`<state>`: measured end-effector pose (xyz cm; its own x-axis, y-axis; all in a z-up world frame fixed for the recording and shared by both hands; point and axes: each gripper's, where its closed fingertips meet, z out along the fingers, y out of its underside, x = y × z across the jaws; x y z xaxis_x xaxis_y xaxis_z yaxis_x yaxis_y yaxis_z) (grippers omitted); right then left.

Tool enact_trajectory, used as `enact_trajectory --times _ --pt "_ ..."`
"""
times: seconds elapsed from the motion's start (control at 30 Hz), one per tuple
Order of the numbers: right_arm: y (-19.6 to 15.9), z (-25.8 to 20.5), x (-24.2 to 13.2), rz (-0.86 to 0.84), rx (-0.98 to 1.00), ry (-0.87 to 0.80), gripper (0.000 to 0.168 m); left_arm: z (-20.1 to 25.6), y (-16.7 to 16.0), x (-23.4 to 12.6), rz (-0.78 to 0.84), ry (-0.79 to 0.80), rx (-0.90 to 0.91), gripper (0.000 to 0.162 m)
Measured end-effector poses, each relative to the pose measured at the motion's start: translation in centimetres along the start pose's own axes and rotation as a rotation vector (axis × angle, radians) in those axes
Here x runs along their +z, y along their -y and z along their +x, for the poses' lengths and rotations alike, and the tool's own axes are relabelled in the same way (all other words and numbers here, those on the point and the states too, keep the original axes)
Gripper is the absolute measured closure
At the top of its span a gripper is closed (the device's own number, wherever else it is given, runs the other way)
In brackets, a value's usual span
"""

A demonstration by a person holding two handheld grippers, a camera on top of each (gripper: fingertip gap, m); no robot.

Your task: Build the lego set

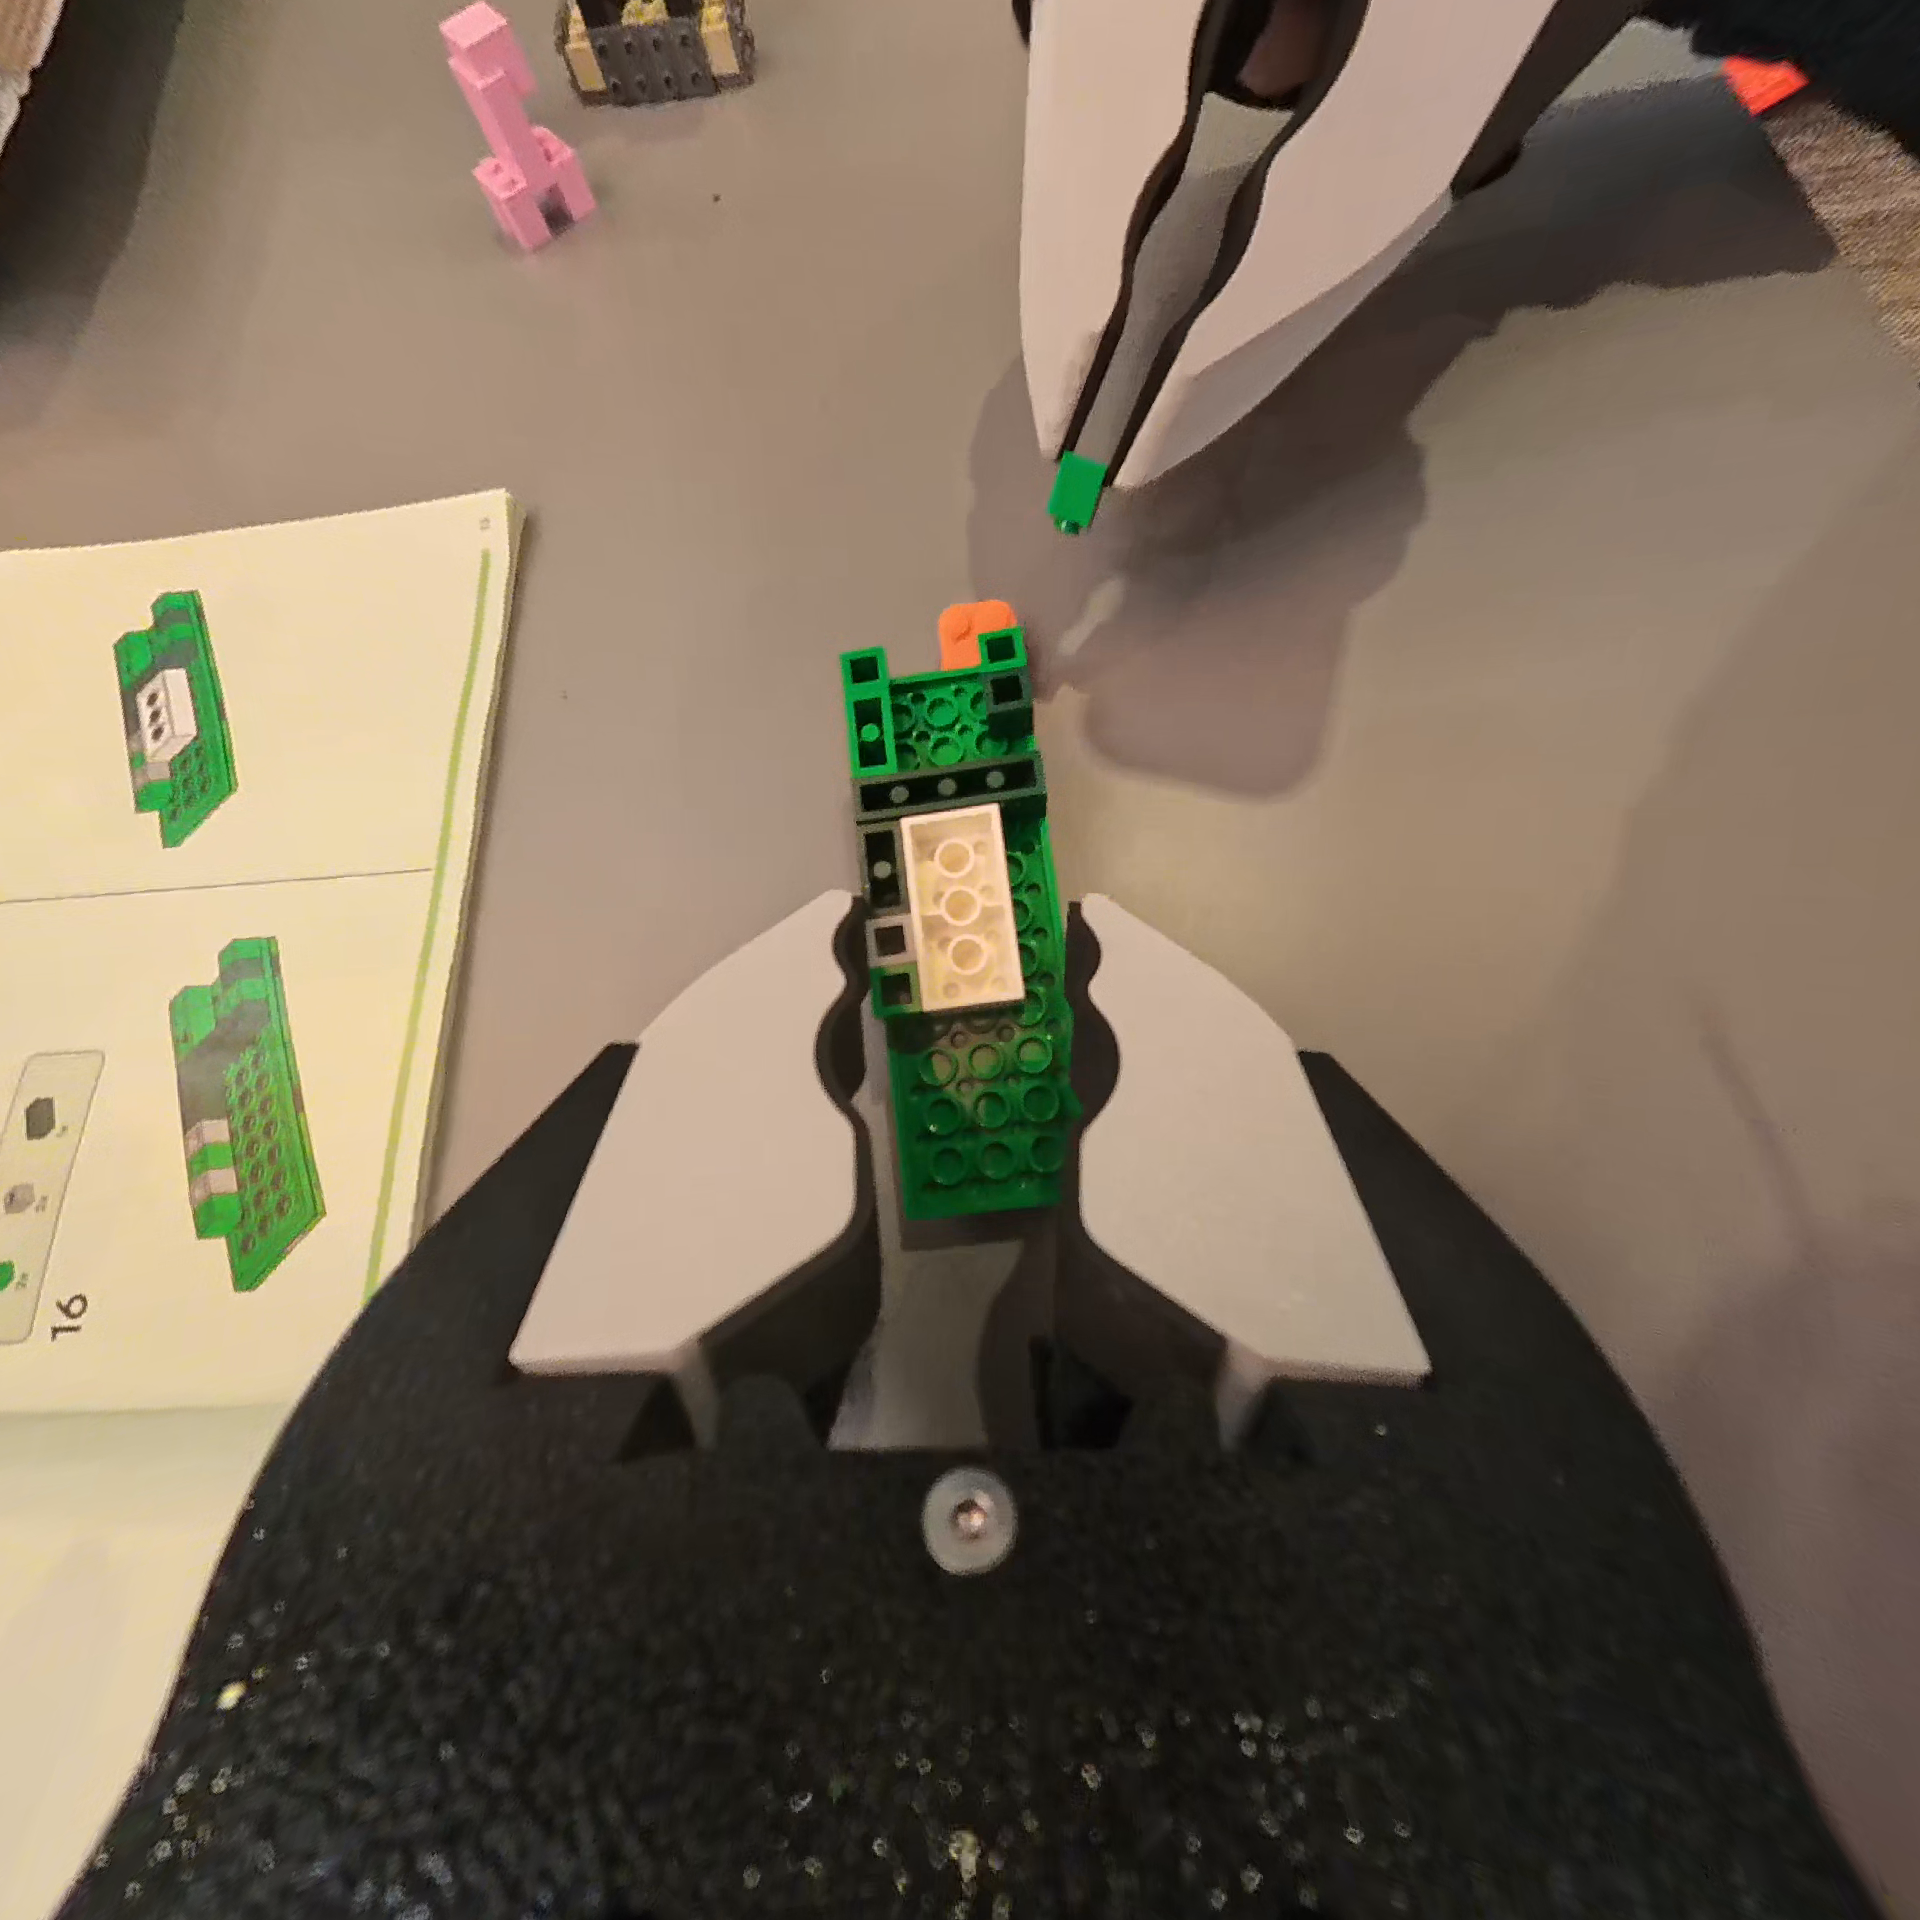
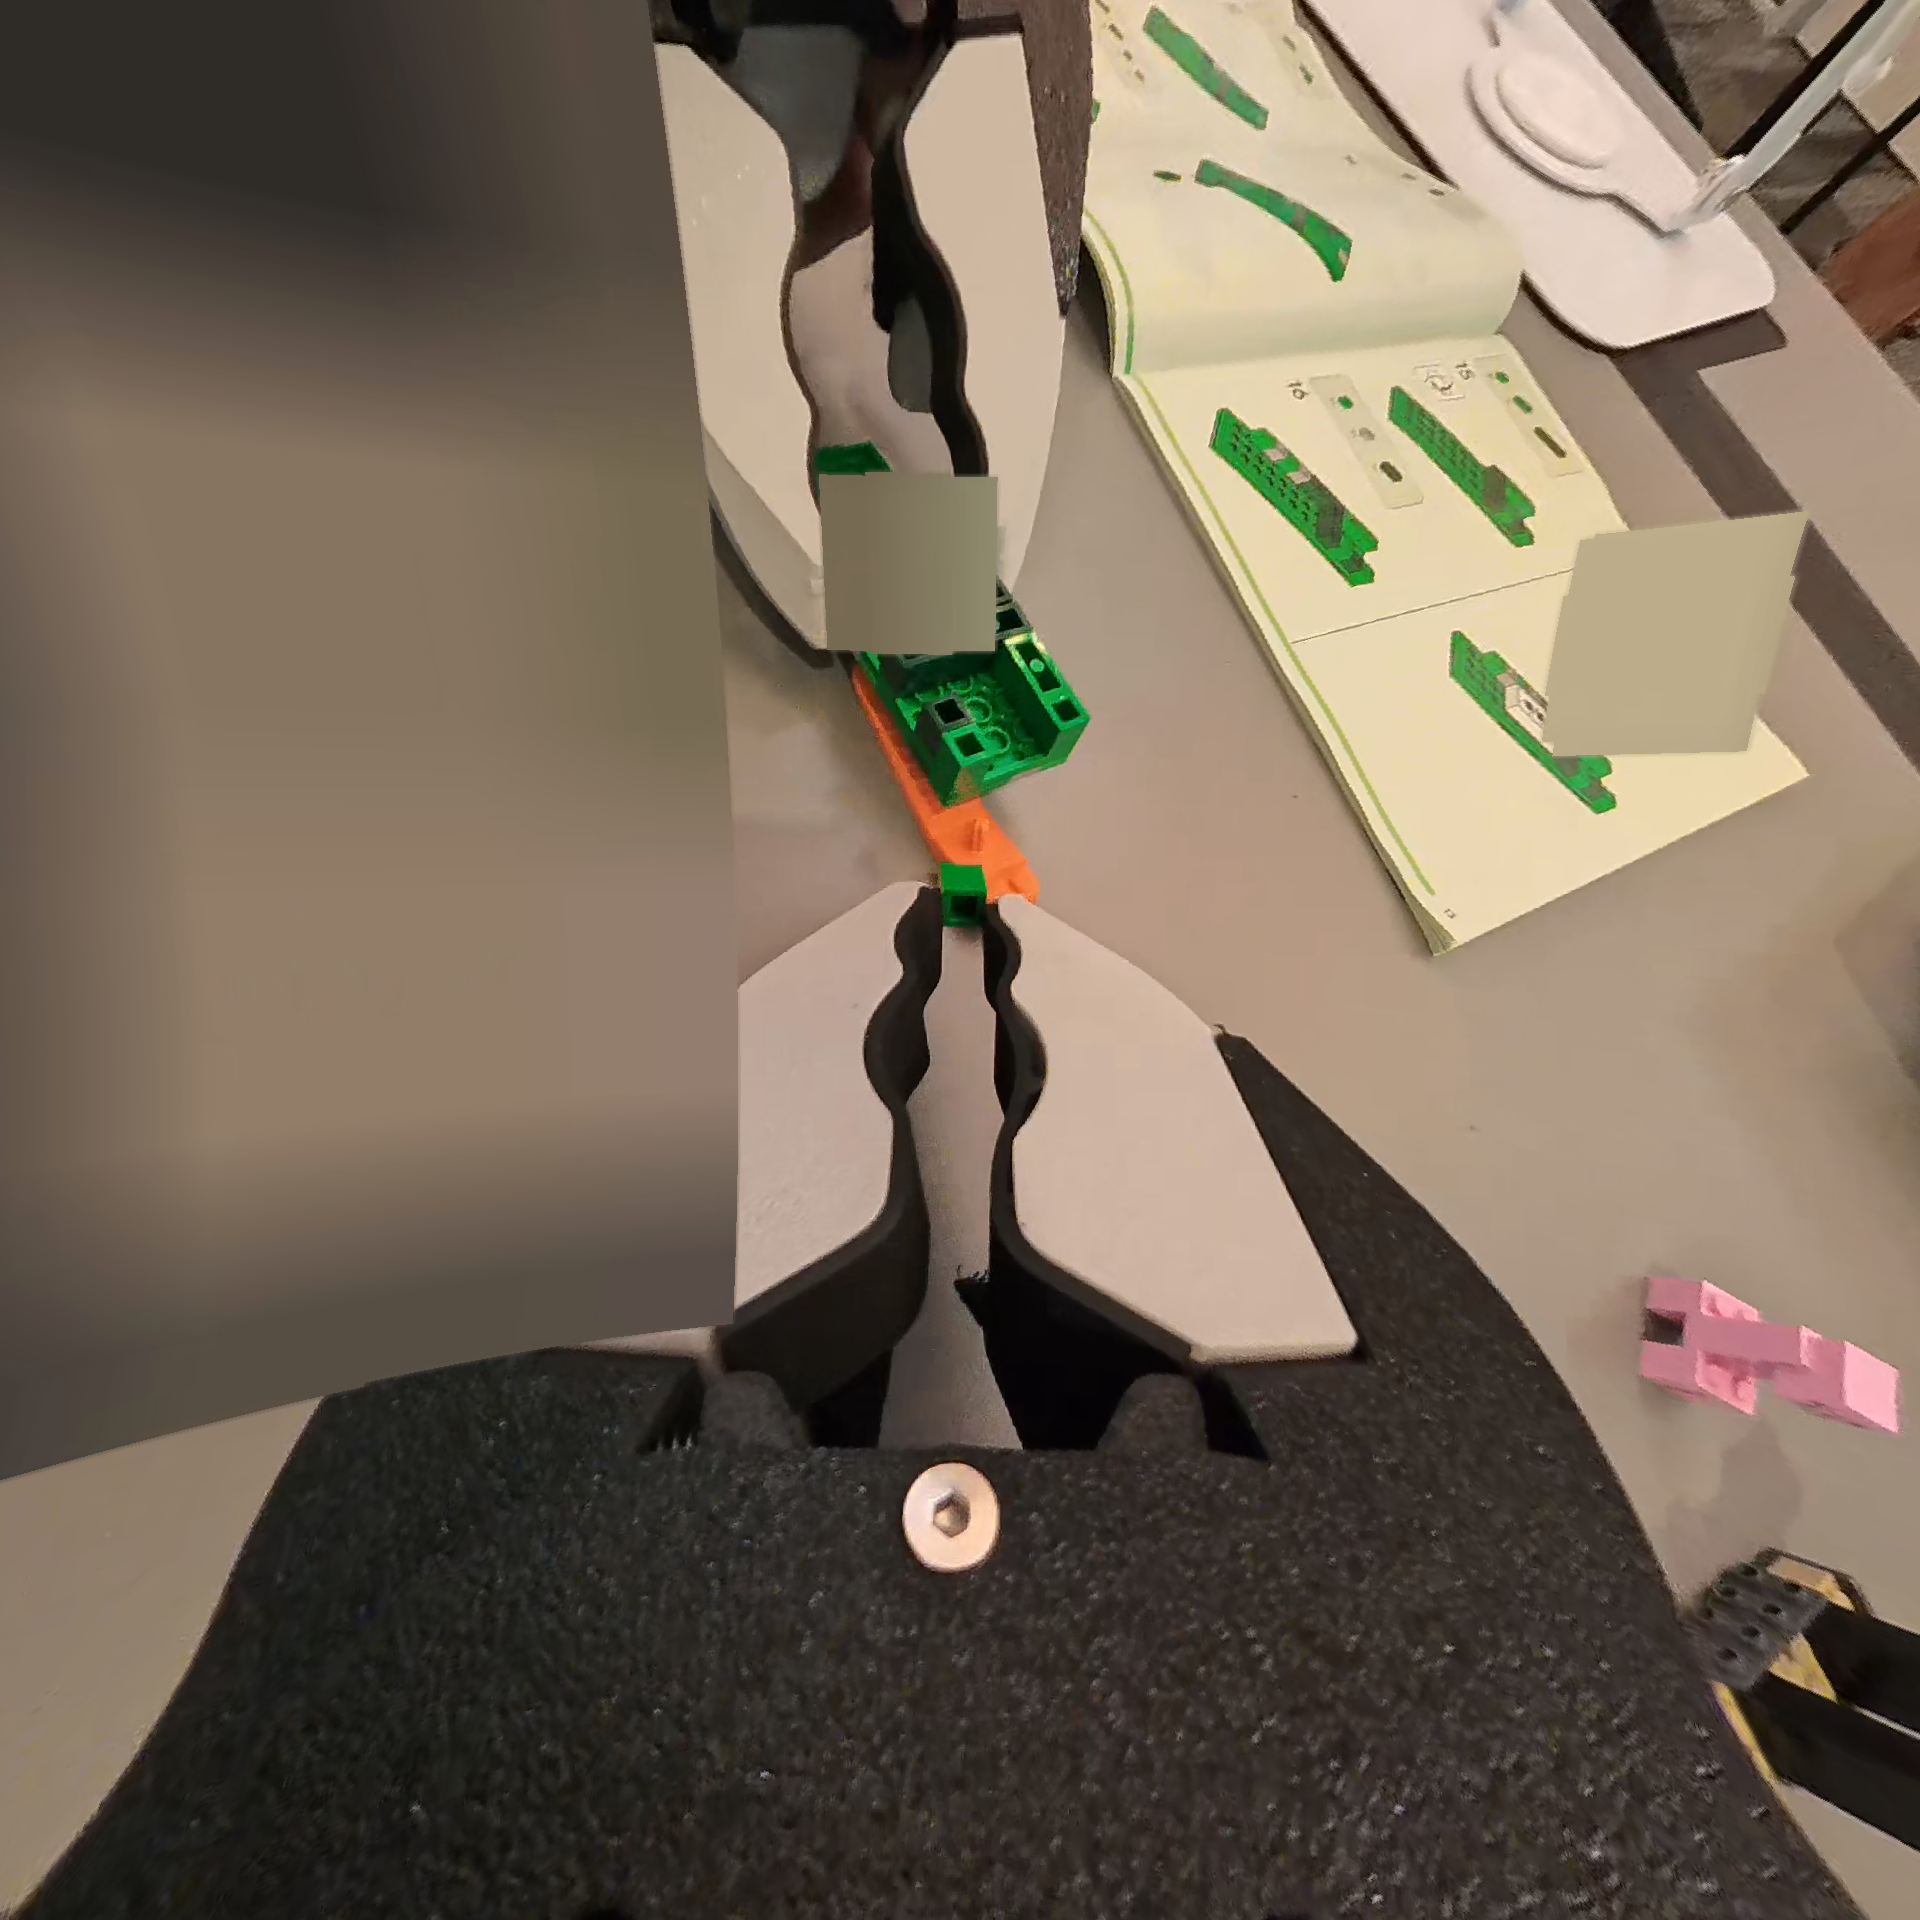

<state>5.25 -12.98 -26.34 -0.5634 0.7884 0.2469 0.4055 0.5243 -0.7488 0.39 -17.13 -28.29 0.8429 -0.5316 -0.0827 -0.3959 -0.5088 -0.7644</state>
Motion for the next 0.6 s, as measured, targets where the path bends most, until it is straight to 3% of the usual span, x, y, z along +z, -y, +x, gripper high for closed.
enact_trajectory --times 0.3,0.6 --pt "0.9 0.1 -0.1 -0.057 -0.039 0.028 0.161 0.0 -0.6 0.8 -0.044 -0.003 0.038 0.126" --pt "1.9 -0.5 2.0 -0.316 -0.147 0.184 0.161 0.0 -0.7 0.8 -0.059 -0.014 0.023 0.126"
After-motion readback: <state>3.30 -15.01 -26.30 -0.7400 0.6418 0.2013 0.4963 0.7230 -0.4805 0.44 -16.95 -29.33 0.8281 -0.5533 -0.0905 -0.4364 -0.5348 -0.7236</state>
